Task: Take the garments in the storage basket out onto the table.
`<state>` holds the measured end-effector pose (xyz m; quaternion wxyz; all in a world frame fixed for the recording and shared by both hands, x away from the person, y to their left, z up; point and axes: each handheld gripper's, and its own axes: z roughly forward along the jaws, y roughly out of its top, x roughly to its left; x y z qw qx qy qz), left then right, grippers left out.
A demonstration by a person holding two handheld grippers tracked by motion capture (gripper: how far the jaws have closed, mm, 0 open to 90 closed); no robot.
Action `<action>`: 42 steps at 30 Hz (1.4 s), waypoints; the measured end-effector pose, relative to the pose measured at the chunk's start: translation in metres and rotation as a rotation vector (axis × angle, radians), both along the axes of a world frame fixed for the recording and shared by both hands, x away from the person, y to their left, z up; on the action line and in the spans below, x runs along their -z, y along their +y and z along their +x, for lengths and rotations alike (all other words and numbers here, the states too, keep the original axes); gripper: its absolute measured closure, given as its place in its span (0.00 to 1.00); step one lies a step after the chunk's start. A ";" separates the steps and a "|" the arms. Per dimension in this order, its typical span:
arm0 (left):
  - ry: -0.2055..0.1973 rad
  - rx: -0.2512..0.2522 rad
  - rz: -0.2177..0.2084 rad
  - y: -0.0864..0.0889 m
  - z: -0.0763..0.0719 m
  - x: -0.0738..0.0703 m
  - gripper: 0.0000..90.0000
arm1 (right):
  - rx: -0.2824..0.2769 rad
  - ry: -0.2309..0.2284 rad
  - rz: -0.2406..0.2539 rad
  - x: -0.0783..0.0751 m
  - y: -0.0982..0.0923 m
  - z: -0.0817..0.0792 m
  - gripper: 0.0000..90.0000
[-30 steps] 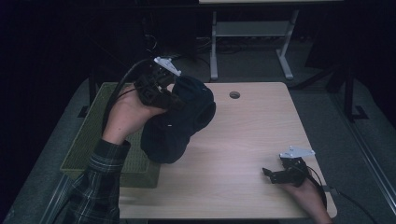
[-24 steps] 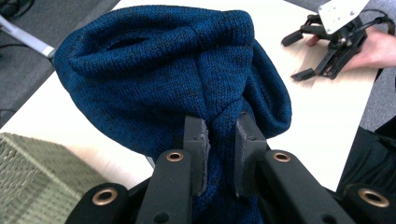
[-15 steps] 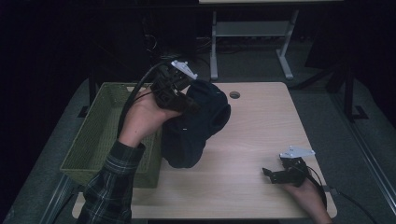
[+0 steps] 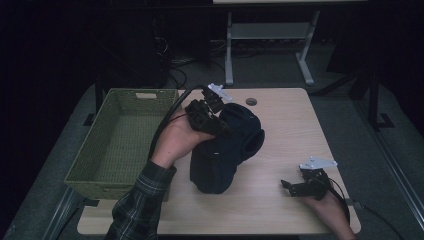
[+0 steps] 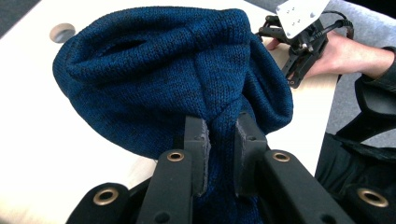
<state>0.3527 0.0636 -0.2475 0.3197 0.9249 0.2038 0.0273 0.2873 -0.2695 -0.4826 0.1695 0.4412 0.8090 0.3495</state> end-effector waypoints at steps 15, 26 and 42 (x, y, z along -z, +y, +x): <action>0.091 0.005 -0.018 -0.030 0.017 0.073 0.87 | 0.000 -0.001 -0.001 0.000 0.000 0.000 0.10; 0.101 -0.032 -0.013 -0.049 0.038 0.115 0.87 | -0.001 -0.001 -0.003 0.000 0.000 0.000 0.10; 0.125 -0.084 0.091 -0.073 0.071 0.176 0.86 | 0.001 0.001 0.000 0.000 0.000 0.000 0.10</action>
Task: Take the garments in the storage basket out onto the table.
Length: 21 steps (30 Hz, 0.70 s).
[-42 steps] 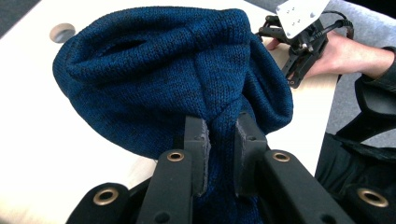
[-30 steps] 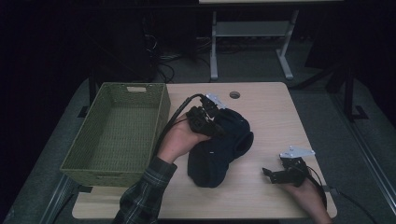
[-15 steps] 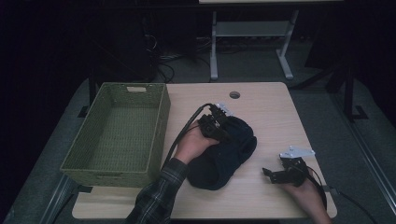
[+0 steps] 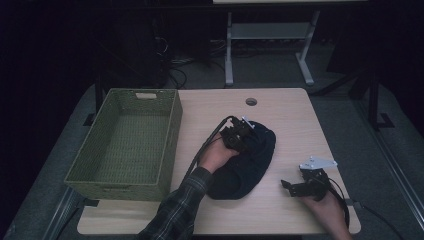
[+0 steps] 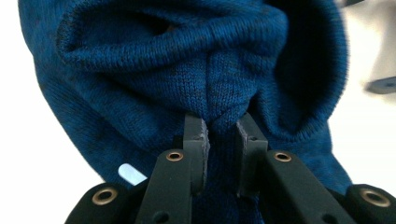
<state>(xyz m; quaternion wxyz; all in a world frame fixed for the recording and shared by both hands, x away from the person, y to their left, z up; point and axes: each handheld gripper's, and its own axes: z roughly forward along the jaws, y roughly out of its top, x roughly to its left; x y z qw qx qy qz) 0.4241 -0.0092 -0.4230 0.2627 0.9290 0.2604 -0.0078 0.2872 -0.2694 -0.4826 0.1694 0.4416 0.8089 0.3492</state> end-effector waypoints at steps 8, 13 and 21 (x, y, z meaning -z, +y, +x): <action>0.016 -0.010 0.026 -0.005 0.005 0.021 0.86 | -0.001 -0.001 -0.001 0.000 0.000 0.000 0.10; -0.018 0.002 0.033 -0.007 0.000 0.015 0.72 | 0.000 -0.001 -0.001 0.000 0.000 0.000 0.10; -0.104 -0.030 -0.016 0.021 -0.014 -0.023 0.43 | -0.002 -0.002 -0.002 0.000 0.000 0.000 0.10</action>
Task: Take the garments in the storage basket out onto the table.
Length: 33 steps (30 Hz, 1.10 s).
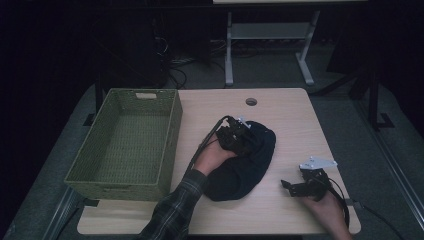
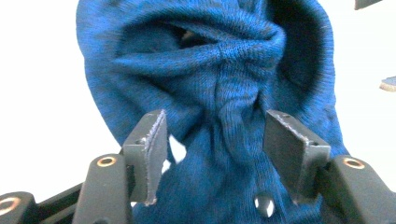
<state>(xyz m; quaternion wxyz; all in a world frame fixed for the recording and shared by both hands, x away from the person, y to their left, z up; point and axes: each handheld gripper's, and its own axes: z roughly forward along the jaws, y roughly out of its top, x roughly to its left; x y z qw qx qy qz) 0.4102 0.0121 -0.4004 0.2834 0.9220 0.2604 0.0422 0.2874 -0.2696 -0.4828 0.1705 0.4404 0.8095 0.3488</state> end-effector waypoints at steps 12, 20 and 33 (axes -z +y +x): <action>-0.010 -0.069 -0.018 0.057 -0.033 -0.014 0.89 | 0.000 0.000 0.000 0.000 0.000 0.000 0.10; 0.009 -0.084 0.055 0.074 -0.061 0.015 1.00 | 0.000 0.001 0.000 0.000 0.000 0.000 0.10; 0.020 -0.098 0.083 0.086 -0.081 0.046 1.00 | -0.003 0.025 -0.014 -0.005 -0.001 0.000 0.19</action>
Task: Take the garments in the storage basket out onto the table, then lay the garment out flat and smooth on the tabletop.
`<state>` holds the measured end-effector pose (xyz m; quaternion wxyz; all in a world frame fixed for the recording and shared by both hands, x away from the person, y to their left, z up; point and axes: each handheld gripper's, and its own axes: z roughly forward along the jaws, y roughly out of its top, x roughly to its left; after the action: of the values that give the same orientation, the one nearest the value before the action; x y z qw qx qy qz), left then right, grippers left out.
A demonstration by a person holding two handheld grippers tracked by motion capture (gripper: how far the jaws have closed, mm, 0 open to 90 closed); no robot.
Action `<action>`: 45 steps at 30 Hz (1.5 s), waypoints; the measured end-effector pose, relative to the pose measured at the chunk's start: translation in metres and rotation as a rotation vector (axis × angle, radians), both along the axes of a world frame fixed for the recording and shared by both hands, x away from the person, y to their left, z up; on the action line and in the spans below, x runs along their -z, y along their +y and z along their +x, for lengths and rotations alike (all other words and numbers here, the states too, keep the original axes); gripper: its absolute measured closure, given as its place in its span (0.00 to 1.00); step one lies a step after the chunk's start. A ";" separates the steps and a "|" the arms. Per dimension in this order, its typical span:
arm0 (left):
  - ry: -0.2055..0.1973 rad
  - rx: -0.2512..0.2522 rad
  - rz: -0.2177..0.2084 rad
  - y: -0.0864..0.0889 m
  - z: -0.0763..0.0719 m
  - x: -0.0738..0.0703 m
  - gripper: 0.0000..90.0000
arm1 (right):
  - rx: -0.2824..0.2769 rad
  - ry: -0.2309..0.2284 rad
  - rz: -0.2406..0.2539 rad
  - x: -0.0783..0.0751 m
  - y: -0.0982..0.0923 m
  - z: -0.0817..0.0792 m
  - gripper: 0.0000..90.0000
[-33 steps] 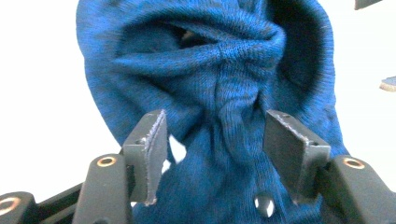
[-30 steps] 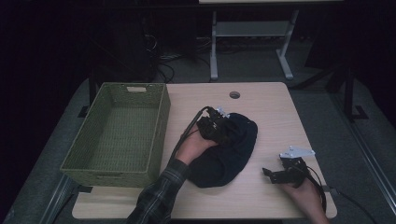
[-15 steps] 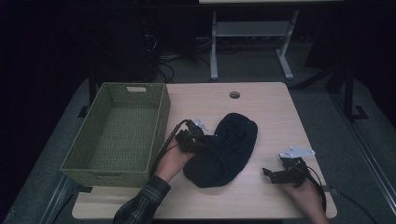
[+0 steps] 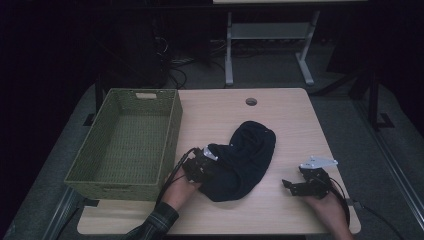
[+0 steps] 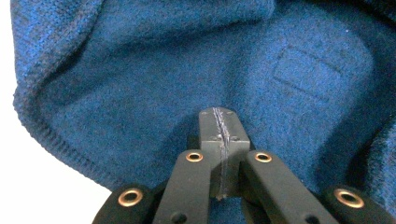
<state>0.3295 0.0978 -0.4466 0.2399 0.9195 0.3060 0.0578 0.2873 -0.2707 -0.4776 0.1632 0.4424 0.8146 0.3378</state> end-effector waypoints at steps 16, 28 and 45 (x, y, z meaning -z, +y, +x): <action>0.003 -0.020 -0.010 -0.002 0.001 0.001 1.00 | -0.056 -0.069 0.107 -0.061 0.018 0.037 0.43; 0.015 -0.030 -0.038 0.001 0.002 0.002 1.00 | -0.095 -0.078 0.049 -0.080 0.047 0.098 0.47; 0.029 -0.030 -0.040 0.002 0.004 0.001 1.00 | -0.150 -0.060 0.055 -0.089 0.081 0.162 0.53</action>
<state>0.3330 0.0999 -0.4481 0.2527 0.9106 0.3242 0.0422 0.4497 -0.1893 -0.3882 0.1495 0.3740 0.8306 0.3845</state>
